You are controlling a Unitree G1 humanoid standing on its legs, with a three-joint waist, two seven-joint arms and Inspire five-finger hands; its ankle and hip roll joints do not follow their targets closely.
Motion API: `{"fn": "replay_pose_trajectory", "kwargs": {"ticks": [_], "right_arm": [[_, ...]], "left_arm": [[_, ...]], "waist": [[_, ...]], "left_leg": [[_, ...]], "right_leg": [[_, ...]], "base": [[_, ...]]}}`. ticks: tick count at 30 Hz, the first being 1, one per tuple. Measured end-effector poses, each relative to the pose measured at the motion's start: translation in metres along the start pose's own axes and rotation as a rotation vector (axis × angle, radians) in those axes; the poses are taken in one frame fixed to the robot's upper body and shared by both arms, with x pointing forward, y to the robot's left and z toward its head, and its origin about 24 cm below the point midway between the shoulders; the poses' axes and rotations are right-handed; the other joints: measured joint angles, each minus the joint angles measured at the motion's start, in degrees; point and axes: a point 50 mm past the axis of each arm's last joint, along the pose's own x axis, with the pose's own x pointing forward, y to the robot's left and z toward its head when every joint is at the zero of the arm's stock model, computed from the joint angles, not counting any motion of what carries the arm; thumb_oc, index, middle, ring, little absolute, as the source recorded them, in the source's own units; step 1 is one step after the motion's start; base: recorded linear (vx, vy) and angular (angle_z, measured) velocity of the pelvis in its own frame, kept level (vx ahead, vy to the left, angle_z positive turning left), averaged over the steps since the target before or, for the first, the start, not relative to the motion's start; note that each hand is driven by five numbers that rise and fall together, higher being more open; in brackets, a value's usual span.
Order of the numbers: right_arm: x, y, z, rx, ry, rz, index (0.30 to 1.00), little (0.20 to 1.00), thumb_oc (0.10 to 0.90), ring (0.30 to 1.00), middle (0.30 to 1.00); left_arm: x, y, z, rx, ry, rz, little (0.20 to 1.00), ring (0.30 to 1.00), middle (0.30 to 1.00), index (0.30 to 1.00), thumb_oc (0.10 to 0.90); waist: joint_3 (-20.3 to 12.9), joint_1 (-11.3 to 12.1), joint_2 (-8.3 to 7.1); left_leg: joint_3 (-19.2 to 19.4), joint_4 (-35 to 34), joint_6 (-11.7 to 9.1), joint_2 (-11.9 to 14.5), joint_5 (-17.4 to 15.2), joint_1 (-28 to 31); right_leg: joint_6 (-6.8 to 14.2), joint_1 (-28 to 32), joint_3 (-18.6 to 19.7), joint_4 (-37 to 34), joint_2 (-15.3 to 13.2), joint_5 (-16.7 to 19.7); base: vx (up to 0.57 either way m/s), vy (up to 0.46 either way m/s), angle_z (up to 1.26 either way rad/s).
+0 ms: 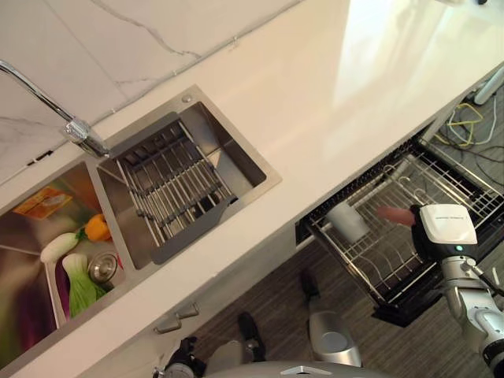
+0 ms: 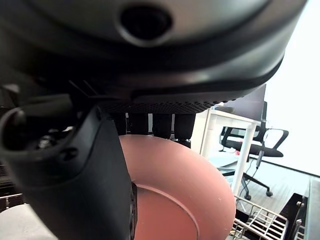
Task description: Place the dishes in the dishwasher.
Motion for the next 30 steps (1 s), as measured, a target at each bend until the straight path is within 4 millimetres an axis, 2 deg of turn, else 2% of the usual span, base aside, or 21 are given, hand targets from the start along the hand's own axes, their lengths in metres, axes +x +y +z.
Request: {"fn": "replay_pose_trajectory", "kwargs": {"ticks": [1,3,4,5,8,12,17,20,22,23,24,25,26,28,30], "right_arm": [[-0.005,0.002,-0.004,0.006,0.018,0.016,0.900,0.900,0.800,0.900,0.900],[-0.005,0.001,-0.006,0.008,0.026,0.017,0.900,0.900,0.800,0.900,0.900],[-0.007,-0.001,-0.006,0.010,0.020,0.024,0.900,0.900,0.800,0.900,0.900],[-0.012,-0.004,-0.005,0.026,0.016,0.020,0.900,0.900,0.800,0.900,0.900],[-0.020,-0.007,0.002,0.082,-0.016,0.047,0.900,0.900,0.800,0.900,0.900],[-0.027,-0.028,0.014,0.200,-0.087,0.046,0.900,0.900,0.800,0.900,0.900],[-0.031,-0.051,0.009,0.260,-0.084,0.019,0.900,0.900,0.800,0.900,0.900],[-0.032,-0.059,-0.015,0.240,0.016,-0.022,0.900,0.900,0.800,0.900,0.900],[-0.037,-0.065,-0.037,0.273,0.175,-0.076,0.900,0.900,0.800,0.900,0.900],[-0.046,-0.070,-0.056,0.324,0.362,-0.151,0.900,0.900,0.800,0.900,0.900],[-0.048,-0.069,-0.065,0.349,0.451,-0.171,0.900,0.900,0.800,0.900,0.900],[-0.048,-0.068,-0.066,0.349,0.459,-0.171,0.900,0.900,0.800,0.900,0.900],[-0.063,-0.061,-0.089,0.328,0.611,-0.148,0.900,0.900,0.800,0.900,0.900],[-0.081,-0.047,-0.101,0.333,0.748,-0.113,0.900,0.900,0.800,0.900,0.900],[-0.097,-0.034,-0.107,0.329,0.835,-0.049,0.900,0.900,0.800,0.900,0.900]], "left_arm": [[0.001,0.001,0.000,0.002,0.002,0.001,0.900,0.900,0.900,0.900,0.800],[0.000,-0.001,0.000,-0.003,0.004,-0.010,0.900,0.900,0.900,0.900,0.800],[-0.001,-0.005,0.000,-0.009,0.006,-0.019,0.900,0.900,0.900,0.900,0.800],[-0.001,-0.004,-0.001,-0.008,0.008,-0.020,0.900,0.900,0.900,0.900,0.800],[-0.002,-0.004,-0.004,-0.011,0.018,-0.020,0.900,0.900,0.900,0.900,0.800],[-0.003,-0.005,-0.010,-0.011,0.032,-0.023,0.900,0.900,0.900,0.900,0.800],[-0.004,-0.005,-0.017,-0.011,0.061,-0.026,0.900,0.900,0.900,0.900,0.800],[-0.006,-0.002,-0.026,-0.024,0.095,-0.021,0.900,0.900,0.900,0.900,0.800],[-0.006,-0.002,-0.029,-0.028,0.102,-0.020,0.900,0.900,0.900,0.900,0.800],[-0.007,-0.003,-0.031,-0.028,0.109,-0.021,0.900,0.900,0.900,0.900,0.800],[-0.008,-0.001,-0.035,-0.026,0.116,-0.018,0.900,0.900,0.900,0.900,0.800],[-0.008,-0.002,-0.035,-0.026,0.116,-0.018,0.900,0.900,0.900,0.900,0.800],[-0.009,-0.001,-0.039,-0.021,0.132,-0.026,0.900,0.900,0.900,0.900,0.800],[-0.011,-0.001,-0.047,-0.042,0.159,-0.023,0.900,0.900,0.900,0.900,0.800],[-0.013,-0.002,-0.052,-0.040,0.176,-0.026,0.900,0.900,0.900,0.900,0.800]], "waist": [[0.05,-0.78,-0.09],[-0.04,-0.41,0.28],[-0.43,-0.63,1.23],[-0.40,-0.58,1.10],[-0.55,-1.07,0.50],[-0.89,-2.05,0.06],[-2.61,-2.23,-0.97],[-4.42,-2.37,-2.26],[-4.84,-2.38,-2.74],[-5.36,-2.47,-3.19],[-5.78,-2.49,-3.52],[-5.82,-2.49,-3.57],[-7.07,-2.78,-3.85],[-8.23,-3.12,-4.62],[-8.88,-3.60,-4.76]], "left_leg": [[-1.14,0.04,-0.97,-0.50,-0.06,0.27],[-1.17,0.03,-1.00,-1.05,0.21,1.24],[-1.37,0.03,-0.83,-0.47,-0.27,2.44],[-1.78,0.02,-0.75,-0.47,0.32,2.43],[-2.25,0.01,-0.55,-0.83,0.20,3.38],[-2.44,0.01,-0.44,-1.02,0.13,4.13],[-2.50,0.01,-0.45,-1.01,-0.24,4.89],[-2.41,0.03,-0.51,-1.15,-0.51,5.25],[-2.31,0.03,-0.42,-1.27,-0.78,5.55],[-2.13,0.03,-0.27,-1.49,-1.03,5.53],[-1.66,0.03,-0.27,-1.57,-1.33,5.46],[-1.59,0.03,-0.25,-1.58,-1.35,5.46],[-0.89,0.03,-0.18,-1.60,-1.84,5.64],[-0.78,0.03,0.07,-1.60,-1.94,5.54],[-0.46,0.03,0.10,-1.50,-2.02,5.51]], "right_leg": [[-0.90,1.59,-0.70,-2.03,0.03,-0.03],[-0.96,2.22,-0.19,-3.11,-0.05,0.01],[-1.44,2.61,-0.74,-3.11,0.73,0.44],[-2.18,3.02,-0.74,-3.14,0.75,1.00],[-2.17,4.07,-1.18,-3.15,0.34,1.00],[-2.17,4.58,-1.29,-3.14,0.14,1.01],[-2.24,5.52,-1.23,-3.14,0.22,1.06],[-2.39,5.71,-0.90,-3.13,0.20,1.23],[-2.40,6.05,-0.38,-3.14,0.20,1.29],[-2.91,5.82,0.21,-3.13,0.12,1.75],[-3.34,5.71,0.44,-3.14,0.07,2.19],[-3.35,5.71,0.47,-3.14,0.06,2.23],[-3.34,5.53,0.79,-3.13,0.10,2.44],[-3.77,5.24,1.13,-3.14,0.22,3.89],[-3.78,5.01,1.38,-3.14,0.41,3.94]], "base": [[0.03,-0.033,0.44],[0.03,-0.038,0.20],[0.02,-0.039,0.10],[0.02,-0.043,0.11],[0.04,-0.032,0.05],[0.02,-0.017,0.03],[0.03,-0.008,0.01],[0.02,-0.001,0.02],[0.00,0.000,0.03],[0.04,-0.003,-0.13],[0.06,-0.006,-0.14],[0.05,-0.009,-0.21],[0.03,-0.008,-0.13],[0.01,-0.006,-0.10],[0.01,-0.008,-0.08]]}}
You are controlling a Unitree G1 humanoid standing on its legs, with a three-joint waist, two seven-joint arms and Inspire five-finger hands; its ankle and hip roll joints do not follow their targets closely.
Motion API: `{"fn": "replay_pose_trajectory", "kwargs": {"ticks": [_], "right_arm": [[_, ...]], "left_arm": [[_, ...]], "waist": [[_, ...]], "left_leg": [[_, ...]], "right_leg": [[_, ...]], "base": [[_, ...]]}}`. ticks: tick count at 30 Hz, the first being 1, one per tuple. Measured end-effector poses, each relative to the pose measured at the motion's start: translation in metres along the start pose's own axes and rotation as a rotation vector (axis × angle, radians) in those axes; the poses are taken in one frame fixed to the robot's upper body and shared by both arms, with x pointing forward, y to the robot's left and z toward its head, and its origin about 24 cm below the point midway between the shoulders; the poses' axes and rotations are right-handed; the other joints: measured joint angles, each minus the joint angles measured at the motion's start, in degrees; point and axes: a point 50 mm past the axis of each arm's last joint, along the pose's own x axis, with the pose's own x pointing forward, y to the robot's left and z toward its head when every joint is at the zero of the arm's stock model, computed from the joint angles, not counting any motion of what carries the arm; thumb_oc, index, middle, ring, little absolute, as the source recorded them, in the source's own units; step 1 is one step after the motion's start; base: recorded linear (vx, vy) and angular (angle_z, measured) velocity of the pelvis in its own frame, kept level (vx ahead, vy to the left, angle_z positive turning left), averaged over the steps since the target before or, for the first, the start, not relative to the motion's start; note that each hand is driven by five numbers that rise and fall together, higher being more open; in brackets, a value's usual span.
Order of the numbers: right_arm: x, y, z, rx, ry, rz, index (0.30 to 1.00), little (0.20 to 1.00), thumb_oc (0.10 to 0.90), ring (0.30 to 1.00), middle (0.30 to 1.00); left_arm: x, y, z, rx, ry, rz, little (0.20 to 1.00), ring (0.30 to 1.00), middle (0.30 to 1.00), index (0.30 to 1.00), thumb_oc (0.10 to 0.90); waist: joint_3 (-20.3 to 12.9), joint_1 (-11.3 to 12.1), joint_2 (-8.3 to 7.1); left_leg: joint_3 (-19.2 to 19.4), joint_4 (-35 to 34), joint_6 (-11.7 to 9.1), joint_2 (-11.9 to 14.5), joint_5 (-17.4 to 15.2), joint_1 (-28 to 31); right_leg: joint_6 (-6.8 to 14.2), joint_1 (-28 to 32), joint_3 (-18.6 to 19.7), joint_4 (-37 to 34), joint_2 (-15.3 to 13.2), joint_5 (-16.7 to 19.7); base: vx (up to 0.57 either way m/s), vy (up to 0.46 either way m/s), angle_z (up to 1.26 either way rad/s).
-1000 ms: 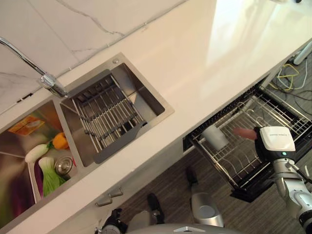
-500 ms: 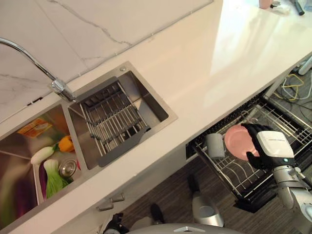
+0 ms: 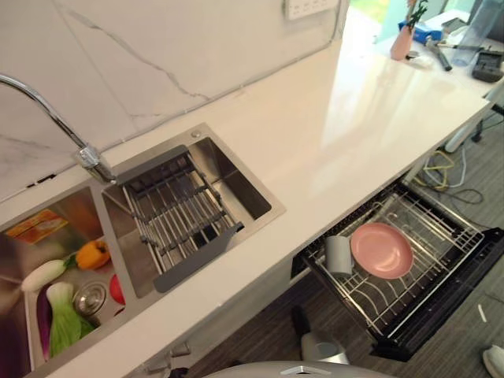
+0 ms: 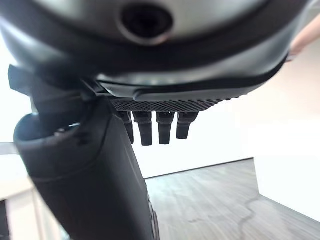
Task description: Place the dishes in the dishwasher.
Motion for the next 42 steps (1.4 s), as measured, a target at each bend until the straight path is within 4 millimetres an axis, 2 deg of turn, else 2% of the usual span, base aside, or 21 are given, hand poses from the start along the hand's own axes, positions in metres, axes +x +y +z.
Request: {"fn": "replay_pose_trajectory", "kwargs": {"ticks": [4,7,8,9,10,12,14,15,20,25,28,30,32,34,35,36,37,38,40,41,42], "right_arm": [[-0.023,0.025,-0.040,-0.021,0.209,0.156,0.900,0.900,0.800,0.900,0.900],[-0.042,0.038,-0.048,-0.001,0.301,0.259,0.900,0.900,0.800,0.900,0.900],[-0.049,0.042,-0.048,0.010,0.317,0.298,0.841,0.841,0.761,0.841,0.841],[-0.054,0.047,-0.045,0.016,0.317,0.341,0.418,0.418,0.478,0.418,0.418],[-0.057,0.052,-0.044,0.013,0.313,0.368,0.300,0.300,0.400,0.300,0.300],[-0.069,0.074,-0.052,-0.055,0.318,0.472,0.300,0.300,0.400,0.300,0.300],[-0.081,0.107,-0.055,-0.155,0.298,0.624,0.300,0.300,0.400,0.300,0.300],[-0.087,0.114,-0.054,-0.144,0.298,0.654,0.300,0.300,0.400,0.300,0.300],[-0.095,0.144,-0.003,-0.027,0.100,0.750,0.300,0.300,0.400,0.300,0.300],[-0.084,0.150,-0.003,-0.118,0.056,0.763,0.300,0.300,0.400,0.300,0.300],[-0.085,0.152,0.000,-0.120,0.033,0.767,0.300,0.300,0.400,0.300,0.300],[-0.083,0.154,0.010,-0.086,-0.006,0.760,0.300,0.300,0.400,0.300,0.300],[-0.085,0.160,0.021,-0.088,-0.032,0.746,0.300,0.300,0.400,0.300,0.300],[-0.085,0.162,0.027,-0.079,-0.054,0.738,0.300,0.300,0.400,0.300,0.300],[-0.085,0.164,0.033,-0.072,-0.083,0.725,0.399,0.399,0.466,0.399,0.399],[-0.081,0.165,0.040,-0.044,-0.114,0.705,0.604,0.604,0.602,0.604,0.604],[-0.078,0.167,0.045,-0.018,-0.136,0.688,0.726,0.726,0.684,0.726,0.726],[-0.077,0.170,0.048,-0.011,-0.128,0.679,0.799,0.799,0.733,0.799,0.799],[-0.075,0.172,0.050,-0.002,-0.123,0.673,0.799,0.799,0.733,0.799,0.799],[-0.072,0.170,0.053,0.026,-0.147,0.658,0.900,0.900,0.800,0.900,0.900],[-0.068,0.167,0.067,0.102,-0.223,0.619,0.900,0.900,0.800,0.900,0.900]], "left_arm": [[-0.001,-0.001,-0.003,0.008,0.013,-0.004,0.900,0.900,0.900,0.900,0.800],[-0.001,-0.003,-0.003,0.033,0.012,-0.012,0.900,0.900,0.900,0.900,0.800],[-0.001,-0.004,-0.003,0.043,0.010,-0.015,0.900,0.900,0.900,0.900,0.800],[-0.002,-0.006,-0.003,0.045,0.010,-0.019,0.900,0.900,0.900,0.900,0.800],[-0.002,-0.005,-0.004,0.051,0.009,-0.015,0.900,0.900,0.900,0.900,0.800],[-0.001,-0.001,-0.004,0.074,0.008,-0.007,0.900,0.900,0.900,0.900,0.800],[0.000,0.000,-0.004,0.098,0.006,-0.008,0.900,0.900,0.900,0.900,0.800],[0.000,-0.001,-0.002,0.097,0.003,-0.007,0.900,0.900,0.900,0.900,0.800],[0.000,-0.001,-0.004,0.110,0.012,-0.011,0.900,0.900,0.900,0.900,0.800],[-0.001,-0.005,0.001,0.163,-0.017,-0.025,0.900,0.900,0.900,0.900,0.800],[0.000,-0.003,0.002,0.168,-0.022,-0.024,0.900,0.900,0.900,0.900,0.800],[-0.002,-0.010,0.000,0.168,-0.030,-0.043,0.900,0.900,0.900,0.900,0.800],[-0.003,-0.012,0.003,0.190,-0.058,-0.051,0.900,0.900,0.900,0.900,0.800],[-0.003,-0.012,0.005,0.190,-0.061,-0.049,0.900,0.900,0.900,0.900,0.800],[-0.002,-0.011,0.005,0.190,-0.062,-0.047,0.900,0.900,0.900,0.900,0.800],[-0.003,-0.013,0.007,0.188,-0.066,-0.052,0.900,0.900,0.900,0.900,0.800],[-0.003,-0.015,0.006,0.193,-0.066,-0.057,0.900,0.900,0.900,0.900,0.800],[-0.003,-0.014,0.010,0.214,-0.087,-0.053,0.900,0.900,0.900,0.900,0.800],[-0.002,-0.012,0.015,0.222,-0.102,-0.049,0.900,0.900,0.900,0.900,0.800],[-0.001,-0.011,0.018,0.219,-0.108,-0.046,0.900,0.900,0.900,0.900,0.800],[-0.001,-0.013,0.016,0.217,-0.099,-0.048,0.900,0.900,0.900,0.900,0.800]], "waist": [[-0.21,-0.10,-0.08],[-1.20,-0.34,0.38],[-1.56,-0.36,0.57],[-1.89,-0.41,0.72],[-2.14,-0.39,0.72],[-2.60,0.18,-0.08],[-3.47,0.62,-0.98],[-3.57,0.73,-0.86],[-4.02,1.15,-0.14],[-4.46,2.92,0.62],[-4.63,3.50,0.89],[-5.03,4.88,2.10],[-5.09,5.87,2.26],[-5.14,6.56,2.41],[-5.20,7.67,2.71],[-5.49,8.87,3.25],[-5.66,10.01,3.75],[-5.72,10.86,3.66],[-5.81,11.33,3.58],[-5.81,11.59,3.52],[-5.83,12.52,3.62]], "left_leg": [[0.05,0.00,-0.12,0.02,-0.28,-0.01],[0.01,-0.01,-0.35,0.00,-0.62,-0.10],[0.03,-0.01,-0.31,-0.03,-0.65,-0.12],[0.18,-0.01,-0.21,-0.13,-0.70,-0.29],[0.27,-0.01,-0.16,-0.22,-0.66,-0.57],[0.17,-0.01,-0.06,-0.28,-0.43,-0.72],[0.01,-0.01,0.01,-0.27,-0.36,-1.02],[-0.09,-0.02,0.02,-0.35,-0.34,-1.15],[-0.34,-0.02,0.33,-0.51,-0.15,-1.29],[-2.48,-0.04,0.49,-0.49,-0.12,-1.49],[-4.37,-0.03,0.41,-0.27,-0.07,-1.28],[-6.41,-0.04,0.52,-0.17,-0.07,-1.45],[-9.53,-0.04,0.56,-0.18,-0.11,-1.82],[-10.51,-0.04,0.46,-0.08,-0.05,-2.33],[-11.52,-0.03,0.35,-0.01,0.02,-2.75],[-13.06,-0.02,-0.23,0.17,0.38,-3.31],[-14.10,-0.03,-0.34,0.37,0.47,-3.65],[-15.35,-0.02,-0.44,0.36,0.48,-3.88],[-16.54,0.00,-0.76,0.39,0.64,-4.59],[-16.30,0.04,-2.16,0.53,1.56,-5.32],[-16.02,0.02,-2.51,0.51,1.80,-6.49]], "right_leg": [[-0.14,0.00,0.09,0.00,0.01,-0.06],[-0.16,-0.09,0.10,-0.01,-0.02,-0.08],[-0.16,-0.14,0.12,-0.01,-0.03,-0.09],[-0.16,-0.41,0.26,-0.01,-0.10,-0.09],[-0.15,-0.74,0.42,-0.01,-0.17,-0.09],[-0.15,-0.78,0.50,-0.01,-0.21,-0.09],[-0.15,-1.02,0.50,-0.01,-0.22,-0.09],[-0.14,-1.09,0.50,-0.02,-0.34,-0.10],[-0.13,-1.11,0.23,-0.03,-0.63,-0.10],[-0.13,-0.41,-1.47,-0.02,-0.96,-0.09],[-0.18,0.66,-2.94,-0.03,-0.93,-0.12],[-0.41,1.53,-4.15,-0.03,-1.00,-0.28],[-0.76,2.29,-6.40,-0.04,-1.14,-0.55],[-1.22,2.45,-7.58,-0.04,-1.19,-0.86],[-1.24,2.56,-8.38,-0.04,-1.21,-0.87],[-1.52,2.90,-9.92,-0.04,-1.24,-1.06],[-1.68,3.53,-12.07,-0.01,-1.40,-1.17],[-1.79,3.76,-13.22,-0.04,-1.48,-1.36],[-1.95,3.98,-14.68,-0.04,-1.70,-1.88],[-1.99,3.58,-15.34,-0.04,-1.92,-1.94],[-2.00,3.25,-15.62,-0.03,-2.20,-1.93]], "base": [[0.04,-0.002,-0.01],[0.01,0.000,0.00],[0.00,0.001,-0.04],[0.00,-0.001,-0.06],[-0.01,-0.007,-0.03],[-0.01,-0.004,0.02],[0.00,0.000,0.00],[0.00,0.000,0.00],[0.01,-0.011,0.01],[0.02,-0.023,0.18],[0.03,-0.036,0.36],[0.03,-0.025,0.30],[0.00,-0.011,0.39],[0.00,-0.011,0.46],[0.02,-0.031,0.73],[0.03,-0.026,0.70],[0.04,-0.027,0.72],[0.02,-0.006,0.78],[0.01,-0.009,0.63],[0.02,-0.020,0.50],[0.03,-0.030,0.48]]}}
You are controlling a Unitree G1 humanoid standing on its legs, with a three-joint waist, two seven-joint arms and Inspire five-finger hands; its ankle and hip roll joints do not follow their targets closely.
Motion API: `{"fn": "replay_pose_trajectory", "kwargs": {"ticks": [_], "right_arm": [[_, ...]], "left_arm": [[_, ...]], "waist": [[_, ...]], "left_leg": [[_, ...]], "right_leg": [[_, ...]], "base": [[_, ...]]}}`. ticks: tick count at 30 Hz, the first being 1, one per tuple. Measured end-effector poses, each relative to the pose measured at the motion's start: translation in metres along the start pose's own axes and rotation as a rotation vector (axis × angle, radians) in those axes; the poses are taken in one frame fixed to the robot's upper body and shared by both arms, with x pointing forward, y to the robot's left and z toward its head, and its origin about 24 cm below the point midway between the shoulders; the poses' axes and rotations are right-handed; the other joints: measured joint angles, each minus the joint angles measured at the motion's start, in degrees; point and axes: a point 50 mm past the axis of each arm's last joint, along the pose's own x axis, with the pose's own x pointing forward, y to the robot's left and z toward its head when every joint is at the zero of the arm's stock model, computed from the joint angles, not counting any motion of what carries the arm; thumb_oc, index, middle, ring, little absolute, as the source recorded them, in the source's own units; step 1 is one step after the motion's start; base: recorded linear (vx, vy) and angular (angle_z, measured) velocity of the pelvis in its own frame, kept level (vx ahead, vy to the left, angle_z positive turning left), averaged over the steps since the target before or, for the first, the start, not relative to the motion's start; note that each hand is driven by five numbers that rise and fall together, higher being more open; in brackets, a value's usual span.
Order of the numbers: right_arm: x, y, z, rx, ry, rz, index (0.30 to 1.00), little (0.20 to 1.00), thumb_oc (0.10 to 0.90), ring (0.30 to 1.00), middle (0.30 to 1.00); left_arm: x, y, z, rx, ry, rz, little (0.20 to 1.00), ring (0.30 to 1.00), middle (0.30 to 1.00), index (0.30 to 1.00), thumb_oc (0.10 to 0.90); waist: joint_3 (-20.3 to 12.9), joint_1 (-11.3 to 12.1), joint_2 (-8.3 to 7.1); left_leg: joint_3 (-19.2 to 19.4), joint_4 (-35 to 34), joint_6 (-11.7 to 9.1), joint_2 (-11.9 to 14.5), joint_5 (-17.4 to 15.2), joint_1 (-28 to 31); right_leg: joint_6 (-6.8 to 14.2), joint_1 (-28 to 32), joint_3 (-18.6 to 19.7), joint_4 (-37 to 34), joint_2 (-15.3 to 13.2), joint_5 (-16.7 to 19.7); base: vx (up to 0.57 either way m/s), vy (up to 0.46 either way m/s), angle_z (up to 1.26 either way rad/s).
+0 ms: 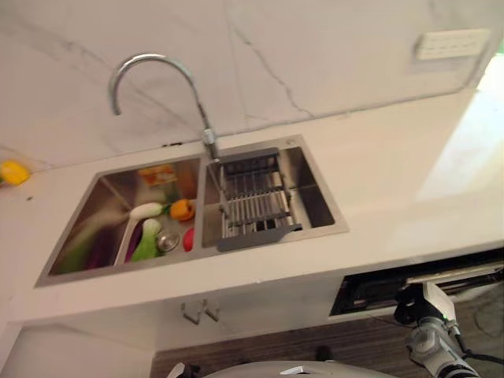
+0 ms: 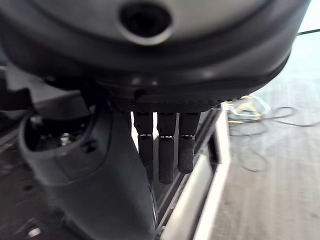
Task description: Place the dishes in the dishwasher.
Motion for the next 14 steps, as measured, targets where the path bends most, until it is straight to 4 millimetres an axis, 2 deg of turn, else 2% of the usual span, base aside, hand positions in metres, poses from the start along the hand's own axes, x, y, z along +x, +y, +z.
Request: {"fn": "replay_pose_trajectory", "kwargs": {"ticks": [1,3,5,6,8,10,11,14], "right_arm": [[0.000,0.001,0.008,0.028,-0.040,-0.017,0.900,0.900,0.800,0.900,0.900],[-0.008,0.014,0.005,0.060,-0.025,0.013,0.900,0.900,0.800,0.900,0.900],[-0.010,0.017,0.008,0.072,-0.046,0.016,0.900,0.900,0.800,0.900,0.900],[-0.013,0.022,0.005,0.076,-0.042,0.021,0.900,0.900,0.800,0.900,0.900],[-0.021,0.030,-0.004,0.069,-0.017,0.038,0.900,0.900,0.800,0.900,0.900],[-0.028,0.033,-0.011,0.086,-0.007,0.051,0.900,0.900,0.800,0.900,0.900],[-0.033,0.040,-0.013,0.098,0.009,0.073,0.900,0.900,0.800,0.900,0.900],[-0.061,0.072,-0.021,0.139,0.075,0.197,0.900,0.900,0.800,0.900,0.900]], "left_arm": [[-0.001,-0.002,-0.003,0.000,0.009,-0.005,0.900,0.900,0.900,0.900,0.800],[-0.002,0.000,-0.014,-0.020,0.041,0.005,0.900,0.900,0.900,0.900,0.800],[-0.003,-0.001,-0.017,-0.025,0.051,0.006,0.900,0.900,0.900,0.900,0.800],[-0.003,0.000,-0.014,-0.039,0.045,0.011,0.900,0.900,0.900,0.900,0.800],[0.000,0.008,-0.014,-0.027,0.045,0.029,0.900,0.900,0.900,0.900,0.800],[-0.001,0.004,-0.016,-0.056,0.063,0.007,0.900,0.900,0.900,0.900,0.800],[-0.002,0.003,-0.017,-0.063,0.066,-0.004,0.900,0.900,0.900,0.900,0.800],[-0.001,0.004,-0.019,-0.097,0.076,-0.029,0.900,0.900,0.900,0.900,0.800]], "waist": [[0.00,0.64,-0.10],[-0.49,0.88,-1.50],[-0.52,0.90,-1.58],[-0.68,0.74,-1.82],[-0.69,0.35,-3.46],[-0.92,0.90,-3.08],[-1.03,0.88,-3.12],[-1.42,1.17,-4.33]], "left_leg": [[-0.04,-0.01,0.90,0.00,0.27,-0.34],[-0.55,-0.03,1.26,-0.12,0.44,-0.77],[-0.90,-0.04,1.41,-0.07,0.44,-1.03],[-3.26,-0.04,1.65,0.38,0.42,-2.32],[-3.69,0.41,0.05,0.11,1.25,-2.74],[-2.98,1.77,-0.26,-0.18,1.32,-2.11],[-3.09,0.60,0.82,-0.25,1.12,-1.66],[-3.09,0.16,1.37,-0.87,1.38,-1.55]], "right_leg": [[0.03,0.07,-0.03,-0.01,0.04,0.03],[0.07,0.13,-0.34,0.00,-0.13,0.01],[0.44,-0.03,-0.49,0.00,-0.08,-0.24],[0.76,-0.19,-0.86,0.45,0.63,-1.01],[0.10,-0.43,-2.83,0.06,0.23,-1.83],[0.11,-0.28,-3.00,0.08,0.11,-1.82],[0.13,-0.25,-3.03,0.08,0.09,-1.81],[0.34,-0.31,-2.99,0.07,-0.55,-1.92]], "base": [[0.02,-0.030,0.24],[0.02,-0.035,0.15],[0.01,-0.018,0.17],[0.01,-0.004,0.55],[0.01,0.002,0.58],[0.00,0.010,0.13],[0.00,0.016,0.06],[-0.01,0.024,0.04]]}}
